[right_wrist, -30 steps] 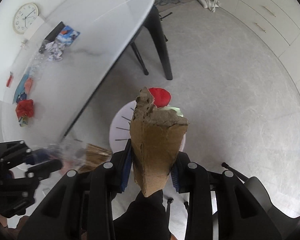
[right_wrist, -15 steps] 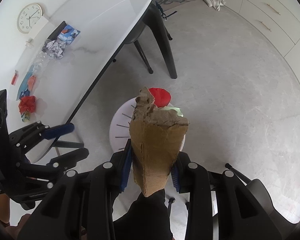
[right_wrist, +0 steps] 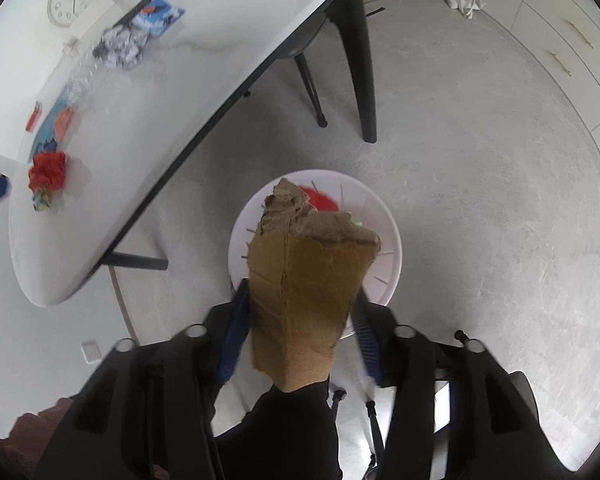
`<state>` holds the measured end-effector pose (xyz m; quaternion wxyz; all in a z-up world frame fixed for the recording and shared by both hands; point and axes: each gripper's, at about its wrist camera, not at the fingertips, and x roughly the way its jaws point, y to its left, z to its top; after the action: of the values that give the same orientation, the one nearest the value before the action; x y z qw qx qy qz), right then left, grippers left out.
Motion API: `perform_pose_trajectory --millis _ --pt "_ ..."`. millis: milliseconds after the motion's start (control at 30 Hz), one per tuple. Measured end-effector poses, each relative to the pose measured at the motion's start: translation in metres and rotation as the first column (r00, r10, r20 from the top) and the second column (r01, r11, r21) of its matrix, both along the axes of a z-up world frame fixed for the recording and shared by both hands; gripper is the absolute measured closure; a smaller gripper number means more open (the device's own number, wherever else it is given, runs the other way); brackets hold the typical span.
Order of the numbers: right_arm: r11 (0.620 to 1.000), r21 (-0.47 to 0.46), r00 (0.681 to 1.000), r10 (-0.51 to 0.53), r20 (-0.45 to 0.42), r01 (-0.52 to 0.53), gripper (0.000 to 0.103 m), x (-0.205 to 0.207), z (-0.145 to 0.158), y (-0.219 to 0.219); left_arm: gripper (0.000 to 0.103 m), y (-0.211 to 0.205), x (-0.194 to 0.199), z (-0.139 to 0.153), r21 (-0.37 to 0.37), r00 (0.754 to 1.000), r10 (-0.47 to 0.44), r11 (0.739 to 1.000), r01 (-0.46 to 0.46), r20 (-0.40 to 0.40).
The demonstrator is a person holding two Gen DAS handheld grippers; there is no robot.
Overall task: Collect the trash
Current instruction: 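Carry both items to the white bin and open both tools over it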
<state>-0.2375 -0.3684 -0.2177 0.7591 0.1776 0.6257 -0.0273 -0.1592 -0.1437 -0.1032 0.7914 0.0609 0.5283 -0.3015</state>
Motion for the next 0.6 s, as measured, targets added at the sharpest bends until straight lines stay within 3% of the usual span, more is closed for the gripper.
perform_pose_trajectory --millis 67,133,300,600 --pt "1.0 -0.012 1.0 0.021 -0.012 -0.021 0.019 0.004 -0.011 0.008 0.009 0.012 0.003 0.004 0.015 0.999 0.054 0.998 -0.054 0.01" --pt "0.998 -0.042 0.999 0.039 -0.026 -0.04 0.011 0.01 -0.019 0.015 0.009 0.028 0.003 0.005 0.03 0.993 0.115 0.993 -0.115 0.018" --pt "0.994 -0.08 0.997 0.073 -0.012 -0.073 0.008 0.022 -0.008 0.028 0.008 0.083 0.011 0.007 0.052 0.962 0.272 0.961 -0.273 0.035" --pt "0.987 -0.128 0.977 0.116 0.179 -0.094 0.003 0.057 0.086 0.051 0.008 0.154 0.033 0.013 0.074 0.914 0.398 0.912 -0.403 0.073"
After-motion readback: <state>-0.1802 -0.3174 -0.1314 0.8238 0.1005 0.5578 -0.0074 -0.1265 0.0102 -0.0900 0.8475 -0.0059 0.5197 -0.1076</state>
